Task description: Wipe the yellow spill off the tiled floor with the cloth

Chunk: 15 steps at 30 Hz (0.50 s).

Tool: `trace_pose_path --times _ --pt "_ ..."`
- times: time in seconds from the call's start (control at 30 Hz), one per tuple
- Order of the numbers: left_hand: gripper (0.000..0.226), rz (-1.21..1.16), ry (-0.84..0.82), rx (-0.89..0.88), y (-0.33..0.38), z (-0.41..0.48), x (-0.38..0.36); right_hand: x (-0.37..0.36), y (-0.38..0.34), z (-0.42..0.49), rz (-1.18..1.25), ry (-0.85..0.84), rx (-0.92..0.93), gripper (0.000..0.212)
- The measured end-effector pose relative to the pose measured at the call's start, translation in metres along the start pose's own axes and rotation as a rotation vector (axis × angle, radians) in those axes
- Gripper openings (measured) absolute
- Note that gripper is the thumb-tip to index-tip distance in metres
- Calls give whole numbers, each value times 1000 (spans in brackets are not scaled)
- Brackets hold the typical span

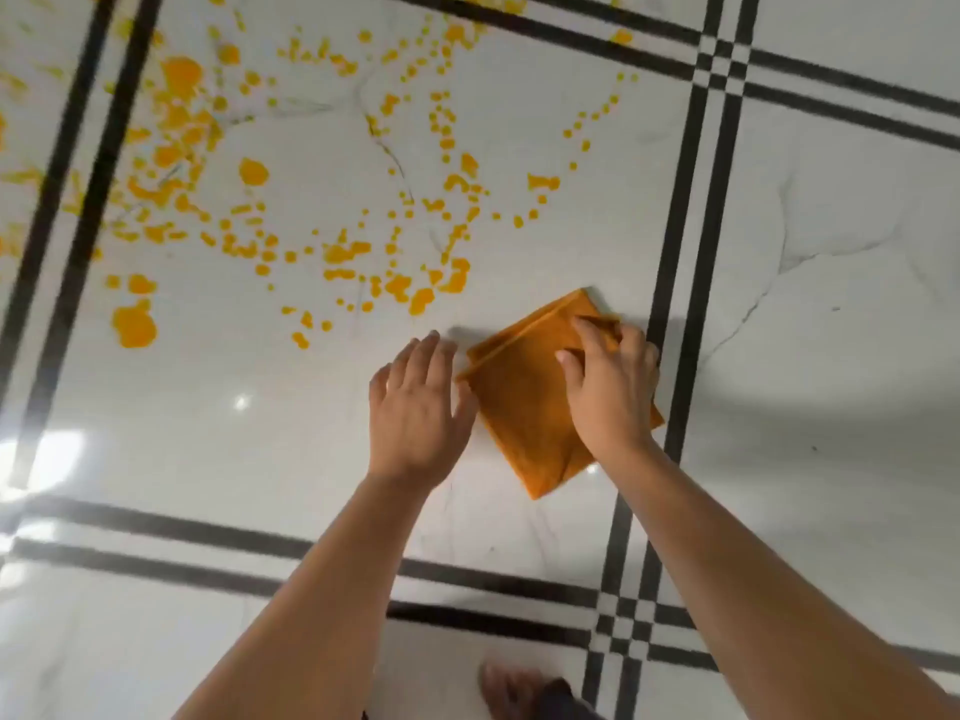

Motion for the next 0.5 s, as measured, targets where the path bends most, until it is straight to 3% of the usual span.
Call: trace_pose_path --times 0.13,0.33,0.43,0.5 --pt "49 31 157 -86 -6 -1 -9 -5 1 -2 204 95 -25 35" --pt "52 16 260 36 -15 21 4 8 -36 21 444 263 229 21" --pt "54 22 278 79 -21 24 16 18 -57 46 489 366 313 29" --pt "55 44 262 101 -30 21 18 9 -69 55 345 328 318 47"
Point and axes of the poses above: each hand's wrist, its own z-axis towards the middle knuckle, its own x-axis out of the back of the hand, y = z × x, the point moved 1 cm from there along z, towards the middle knuckle, and after that the axes turned 11 degrees about y, right-handed, at the moved point
